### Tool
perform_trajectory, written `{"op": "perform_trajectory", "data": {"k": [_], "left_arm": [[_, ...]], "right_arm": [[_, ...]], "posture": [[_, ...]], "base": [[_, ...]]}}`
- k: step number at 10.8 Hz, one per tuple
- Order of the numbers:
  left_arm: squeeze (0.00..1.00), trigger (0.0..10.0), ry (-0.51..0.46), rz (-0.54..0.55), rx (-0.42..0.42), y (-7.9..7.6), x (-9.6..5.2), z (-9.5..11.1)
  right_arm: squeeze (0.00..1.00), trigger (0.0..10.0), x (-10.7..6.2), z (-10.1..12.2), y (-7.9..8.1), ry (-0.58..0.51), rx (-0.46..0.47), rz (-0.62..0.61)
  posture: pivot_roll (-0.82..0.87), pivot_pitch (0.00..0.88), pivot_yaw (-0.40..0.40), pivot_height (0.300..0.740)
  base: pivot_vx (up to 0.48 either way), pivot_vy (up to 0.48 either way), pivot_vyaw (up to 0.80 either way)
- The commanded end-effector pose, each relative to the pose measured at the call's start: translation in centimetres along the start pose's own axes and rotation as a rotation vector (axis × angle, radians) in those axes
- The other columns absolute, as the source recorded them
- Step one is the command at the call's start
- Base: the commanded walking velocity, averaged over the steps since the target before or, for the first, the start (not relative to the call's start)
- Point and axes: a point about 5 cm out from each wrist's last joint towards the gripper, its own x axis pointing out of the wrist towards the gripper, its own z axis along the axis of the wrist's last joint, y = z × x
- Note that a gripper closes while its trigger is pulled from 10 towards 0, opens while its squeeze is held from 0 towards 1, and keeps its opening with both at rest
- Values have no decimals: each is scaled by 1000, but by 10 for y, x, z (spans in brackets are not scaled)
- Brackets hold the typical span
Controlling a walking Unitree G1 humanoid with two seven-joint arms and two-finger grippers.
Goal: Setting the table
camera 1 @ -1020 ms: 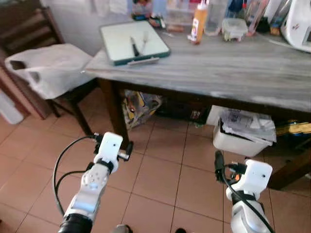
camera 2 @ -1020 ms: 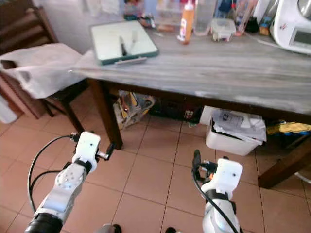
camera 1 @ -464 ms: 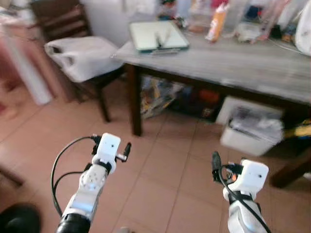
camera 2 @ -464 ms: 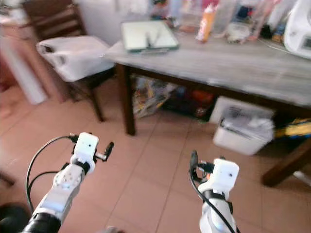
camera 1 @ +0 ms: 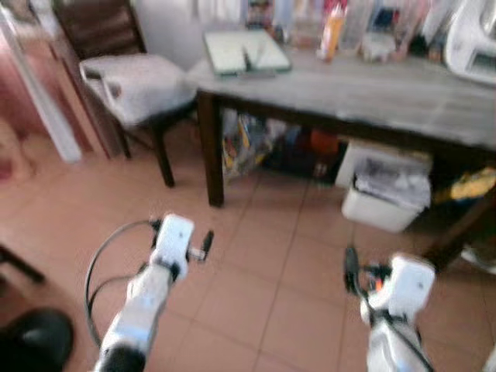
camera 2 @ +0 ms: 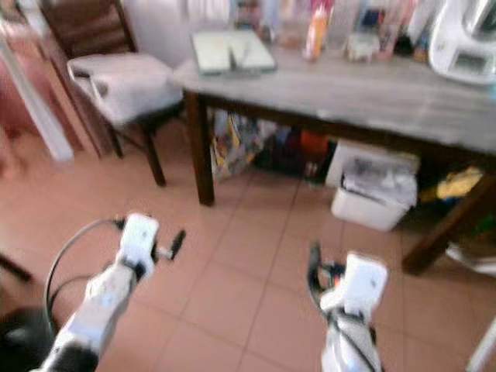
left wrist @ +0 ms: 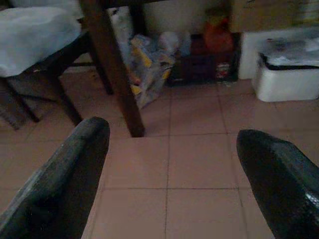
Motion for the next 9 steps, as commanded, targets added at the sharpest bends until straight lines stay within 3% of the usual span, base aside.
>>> {"op": "perform_trajectory", "data": {"k": [1,2,7,9], "left_arm": [[0,10000,-14,-27,-10,-6,3,4],[0,10000,-22,-40,-26,-7,3,5],[0,10000,-40,-77,-42,-15,6,11],[0,10000,-173,-46,-125,-9,4,37]], "right_arm": [[0,10000,0,2,-6,-4,-13,-17],[0,10000,1,2,-7,1,-20,-24],[0,10000,3,5,-7,-2,-42,-14],[0,10000,2,22,-3,-81,-128,20]], "posture": [[126,98,-14,740],[123,98,-17,740],[115,105,-24,740],[107,111,-32,740]], "base": [[0,0,0],[0,0,0],[0,0,-776],[0,0,-772]]}}
